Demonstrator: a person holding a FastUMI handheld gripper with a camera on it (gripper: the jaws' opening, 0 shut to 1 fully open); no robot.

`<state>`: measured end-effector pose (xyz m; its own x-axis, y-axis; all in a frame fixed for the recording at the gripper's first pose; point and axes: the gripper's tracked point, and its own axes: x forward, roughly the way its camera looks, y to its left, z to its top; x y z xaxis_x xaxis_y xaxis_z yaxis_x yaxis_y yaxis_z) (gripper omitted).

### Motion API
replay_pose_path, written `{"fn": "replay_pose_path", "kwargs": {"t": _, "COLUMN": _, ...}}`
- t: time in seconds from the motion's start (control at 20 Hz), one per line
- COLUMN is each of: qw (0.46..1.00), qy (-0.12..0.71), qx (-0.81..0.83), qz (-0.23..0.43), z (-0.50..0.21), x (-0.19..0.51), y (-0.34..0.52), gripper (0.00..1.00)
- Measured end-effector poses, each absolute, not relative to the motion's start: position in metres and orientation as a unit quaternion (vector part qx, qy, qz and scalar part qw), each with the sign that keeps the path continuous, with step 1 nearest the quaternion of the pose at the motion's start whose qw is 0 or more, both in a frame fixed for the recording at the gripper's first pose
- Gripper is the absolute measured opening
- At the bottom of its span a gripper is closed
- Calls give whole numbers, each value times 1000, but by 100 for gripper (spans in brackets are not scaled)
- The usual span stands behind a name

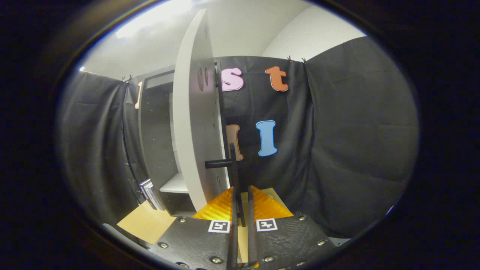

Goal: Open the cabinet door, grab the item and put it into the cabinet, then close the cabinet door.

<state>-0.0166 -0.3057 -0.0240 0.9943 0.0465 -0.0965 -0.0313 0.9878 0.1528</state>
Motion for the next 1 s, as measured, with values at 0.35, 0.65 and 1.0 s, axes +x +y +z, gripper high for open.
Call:
{"fn": "replay_pose_path", "kwargs": {"t": 0.35, "qw": 996, "qy": 58, "qx": 67, "qz": 21, "z": -28, "x": -36, "y": -305, "gripper": 11}}
{"fn": "replay_pose_path", "kwargs": {"t": 0.65, "qw": 997, "qy": 30, "qx": 71, "qz": -1, "z": -4, "x": -63, "y": -295, "gripper": 11}}
{"fn": "replay_pose_path", "kwargs": {"t": 1.0, "qw": 997, "qy": 11, "qx": 82, "qz": 9, "z": 7, "x": -88, "y": -231, "gripper": 12}}
